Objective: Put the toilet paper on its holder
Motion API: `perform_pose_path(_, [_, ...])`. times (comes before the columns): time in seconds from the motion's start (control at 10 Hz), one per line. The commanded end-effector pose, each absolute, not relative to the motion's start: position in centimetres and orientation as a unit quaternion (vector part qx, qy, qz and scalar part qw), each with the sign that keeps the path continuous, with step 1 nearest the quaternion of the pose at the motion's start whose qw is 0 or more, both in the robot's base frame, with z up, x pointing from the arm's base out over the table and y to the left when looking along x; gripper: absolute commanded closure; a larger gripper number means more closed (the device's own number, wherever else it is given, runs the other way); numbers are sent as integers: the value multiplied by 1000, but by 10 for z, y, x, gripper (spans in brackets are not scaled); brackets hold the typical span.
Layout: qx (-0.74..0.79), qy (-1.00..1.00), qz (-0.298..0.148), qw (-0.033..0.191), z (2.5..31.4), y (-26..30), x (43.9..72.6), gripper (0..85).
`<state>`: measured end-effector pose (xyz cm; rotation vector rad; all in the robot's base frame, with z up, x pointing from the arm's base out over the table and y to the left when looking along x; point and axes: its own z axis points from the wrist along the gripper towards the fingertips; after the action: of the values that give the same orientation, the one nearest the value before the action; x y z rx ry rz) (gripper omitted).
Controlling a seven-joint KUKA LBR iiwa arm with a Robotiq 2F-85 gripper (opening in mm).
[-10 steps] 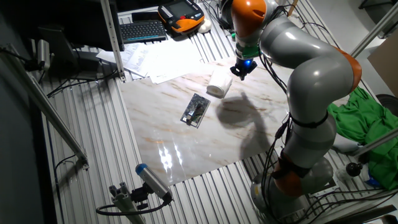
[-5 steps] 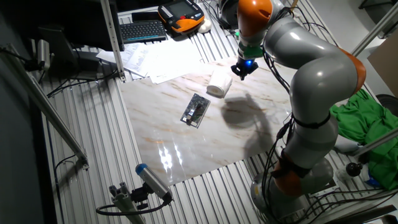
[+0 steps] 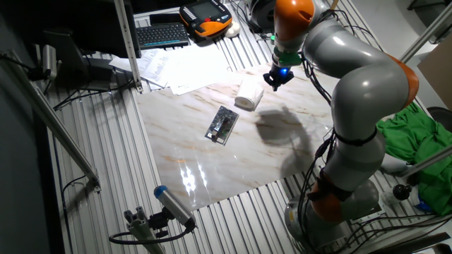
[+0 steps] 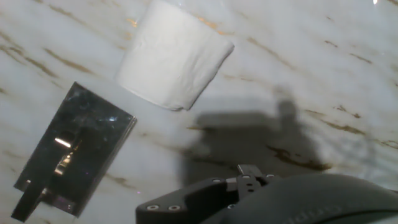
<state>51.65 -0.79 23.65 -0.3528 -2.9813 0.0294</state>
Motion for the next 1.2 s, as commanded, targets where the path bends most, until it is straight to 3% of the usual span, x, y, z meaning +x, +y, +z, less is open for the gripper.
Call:
perform_pose_path(0.0, [-148, -987, 11, 66, 237, -8, 516, 850])
perform_pose_path(0.2, [-221, -974, 20, 50, 237, -8, 516, 850])
perform_pose_path(0.3, [-229, -972, -14, 55, 237, -8, 516, 850])
perform_pose_path(0.6, [-234, -969, -15, 75, 237, -8, 516, 850])
perform_pose_path(0.9, [-219, -974, 6, 64, 237, -8, 516, 850])
perform_pose_path(1.1, [-175, -983, -6, 62, 237, -8, 516, 850])
